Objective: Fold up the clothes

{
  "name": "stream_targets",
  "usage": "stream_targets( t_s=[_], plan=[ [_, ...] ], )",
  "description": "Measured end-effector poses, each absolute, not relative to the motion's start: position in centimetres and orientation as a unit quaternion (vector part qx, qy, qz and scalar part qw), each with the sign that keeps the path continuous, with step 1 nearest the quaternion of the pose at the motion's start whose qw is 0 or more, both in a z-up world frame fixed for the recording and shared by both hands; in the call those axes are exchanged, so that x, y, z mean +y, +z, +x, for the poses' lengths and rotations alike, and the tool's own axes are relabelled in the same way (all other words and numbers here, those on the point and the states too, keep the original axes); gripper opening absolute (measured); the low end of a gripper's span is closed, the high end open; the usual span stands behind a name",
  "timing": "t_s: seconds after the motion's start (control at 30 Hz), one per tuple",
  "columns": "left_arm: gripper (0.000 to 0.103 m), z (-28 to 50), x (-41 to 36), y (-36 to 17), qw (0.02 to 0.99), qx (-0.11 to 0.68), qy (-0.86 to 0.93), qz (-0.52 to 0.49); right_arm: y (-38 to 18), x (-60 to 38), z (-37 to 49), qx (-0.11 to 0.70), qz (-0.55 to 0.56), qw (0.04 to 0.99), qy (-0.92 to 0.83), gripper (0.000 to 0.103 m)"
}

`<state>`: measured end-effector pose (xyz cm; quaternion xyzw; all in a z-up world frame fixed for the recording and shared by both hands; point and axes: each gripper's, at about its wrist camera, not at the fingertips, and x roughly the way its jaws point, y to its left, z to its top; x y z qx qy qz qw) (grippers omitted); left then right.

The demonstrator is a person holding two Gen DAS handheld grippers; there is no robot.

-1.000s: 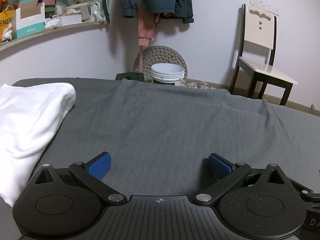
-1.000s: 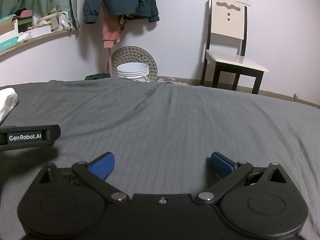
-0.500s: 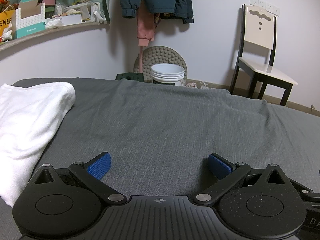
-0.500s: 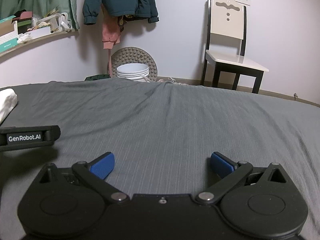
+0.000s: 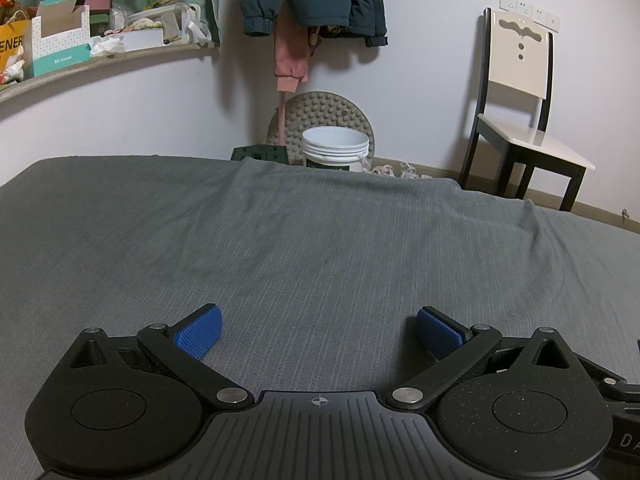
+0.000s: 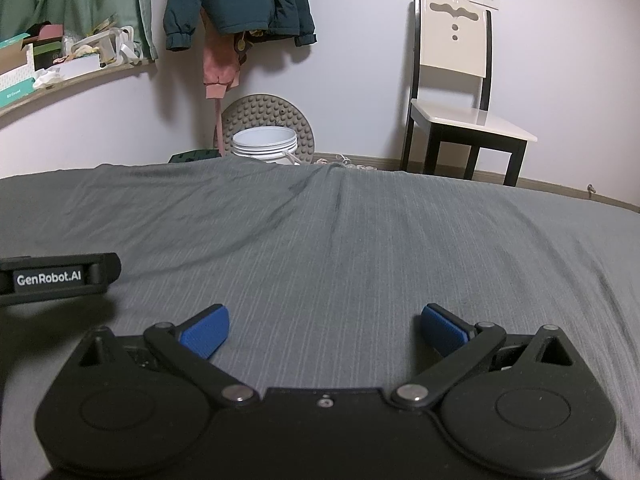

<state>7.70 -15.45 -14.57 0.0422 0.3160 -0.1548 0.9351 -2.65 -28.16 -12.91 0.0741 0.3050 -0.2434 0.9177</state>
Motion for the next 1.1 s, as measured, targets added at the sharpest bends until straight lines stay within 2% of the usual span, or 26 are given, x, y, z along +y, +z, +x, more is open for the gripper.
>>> stream_targets(
  t_s=[1.1],
  plan=[
    [0.103,7.7,-15.5,-14.5,0.935,0.317,-0.154,0.042,-13.1,-28.0,-3.7,0.31,0.075,0.917,-0.239,0.103]
  ],
)
